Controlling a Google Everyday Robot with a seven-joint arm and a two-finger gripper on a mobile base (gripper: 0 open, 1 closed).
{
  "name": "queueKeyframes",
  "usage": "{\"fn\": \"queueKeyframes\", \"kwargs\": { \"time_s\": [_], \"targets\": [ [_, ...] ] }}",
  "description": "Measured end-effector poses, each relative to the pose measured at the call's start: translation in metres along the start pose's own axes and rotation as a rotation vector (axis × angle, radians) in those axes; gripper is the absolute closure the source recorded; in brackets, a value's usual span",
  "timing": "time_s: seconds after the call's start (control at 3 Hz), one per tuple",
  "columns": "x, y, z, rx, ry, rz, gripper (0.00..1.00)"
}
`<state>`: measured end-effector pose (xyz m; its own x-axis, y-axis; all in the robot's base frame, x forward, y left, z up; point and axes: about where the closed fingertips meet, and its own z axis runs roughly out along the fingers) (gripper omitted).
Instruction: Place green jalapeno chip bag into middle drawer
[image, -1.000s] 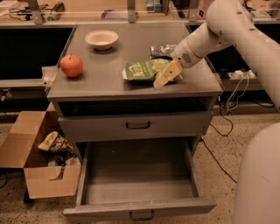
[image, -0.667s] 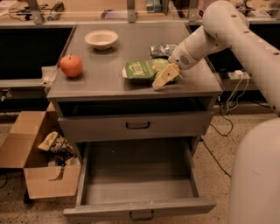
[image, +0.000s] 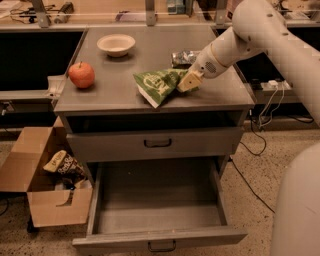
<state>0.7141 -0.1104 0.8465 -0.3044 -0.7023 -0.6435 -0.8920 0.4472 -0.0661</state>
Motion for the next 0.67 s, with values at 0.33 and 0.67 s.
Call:
{"fn": "queueKeyframes", "kwargs": {
  "time_s": [0.33, 0.67],
  "targets": [
    [-0.022, 0.027, -0.045, 0.029, -0.099, -0.075, 0.83],
    [-0.026, 0.056, -0.112, 0.087, -0.199, -0.135, 1.00]
  ]
}}
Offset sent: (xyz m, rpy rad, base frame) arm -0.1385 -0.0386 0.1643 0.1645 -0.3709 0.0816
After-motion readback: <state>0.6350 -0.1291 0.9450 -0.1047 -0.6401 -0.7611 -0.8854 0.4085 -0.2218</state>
